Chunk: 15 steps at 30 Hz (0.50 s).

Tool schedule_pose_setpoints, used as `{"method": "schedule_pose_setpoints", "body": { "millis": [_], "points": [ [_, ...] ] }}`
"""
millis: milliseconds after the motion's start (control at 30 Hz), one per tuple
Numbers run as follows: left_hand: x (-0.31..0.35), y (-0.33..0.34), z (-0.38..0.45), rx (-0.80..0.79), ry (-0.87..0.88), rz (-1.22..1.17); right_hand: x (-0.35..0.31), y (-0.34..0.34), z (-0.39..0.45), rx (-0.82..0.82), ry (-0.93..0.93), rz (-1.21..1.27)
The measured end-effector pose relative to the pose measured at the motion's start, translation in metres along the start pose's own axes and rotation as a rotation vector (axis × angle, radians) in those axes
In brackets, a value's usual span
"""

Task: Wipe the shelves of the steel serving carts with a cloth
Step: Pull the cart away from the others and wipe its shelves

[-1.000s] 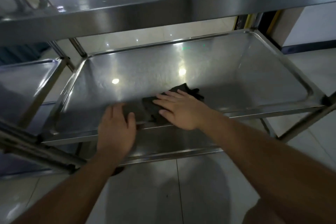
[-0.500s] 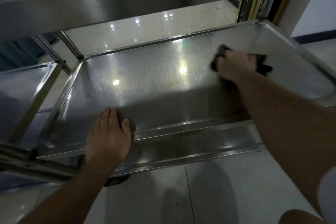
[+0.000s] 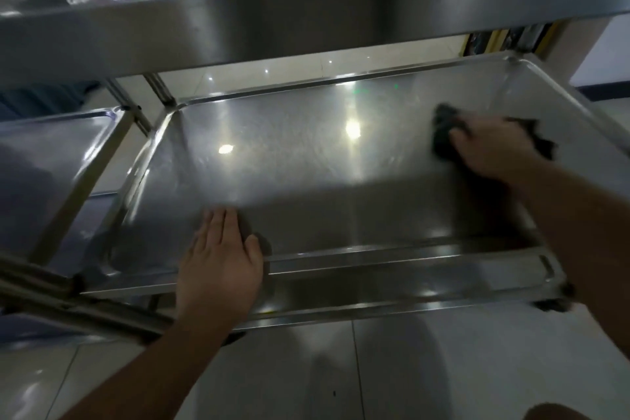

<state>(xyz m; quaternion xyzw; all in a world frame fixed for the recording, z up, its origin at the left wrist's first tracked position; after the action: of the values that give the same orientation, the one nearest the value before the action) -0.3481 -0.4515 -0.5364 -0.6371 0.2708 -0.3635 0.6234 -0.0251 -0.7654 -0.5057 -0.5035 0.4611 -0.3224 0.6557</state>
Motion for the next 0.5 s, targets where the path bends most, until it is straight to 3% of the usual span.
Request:
{"method": "schedule_pose_setpoints", "body": {
  "millis": [67,133,200,333,400,500],
  "points": [
    [0.002,-0.001,0.000,-0.002,0.003,0.000,0.006,-0.001,0.035,0.021,0.278,-0.031],
    [0.003,-0.002,-0.001,0.002,0.001,-0.007,-0.034,0.011,0.051,-0.011,0.350,-0.058],
    [0.005,-0.003,-0.002,0.000,0.002,-0.008,-0.102,0.031,0.053,-0.023,0.177,-0.040],
    [0.005,-0.004,-0.004,-0.002,0.005,-0.024,-0.225,0.071,0.000,-0.118,-0.343,-0.022],
    [0.005,-0.003,-0.005,0.013,0.007,-0.042,-0.245,0.076,-0.045,-0.207,-0.513,0.012],
    [0.006,-0.004,-0.006,0.005,0.001,-0.089,-0.209,0.067,-0.108,-0.248,-0.572,0.051]
  ]
}}
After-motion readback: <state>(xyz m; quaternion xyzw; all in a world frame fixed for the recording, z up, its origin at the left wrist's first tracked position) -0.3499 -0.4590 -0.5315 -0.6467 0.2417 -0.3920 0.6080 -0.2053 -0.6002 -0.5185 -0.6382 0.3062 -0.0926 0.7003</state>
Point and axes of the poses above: each hand's wrist, its own z-axis towards the middle knuckle, its own y-axis out of the palm, x = y × z, the point moved 1 cm from there along z, towards the middle knuckle, and after that the axes turned 1 degree about -y, right-handed, at the moved point
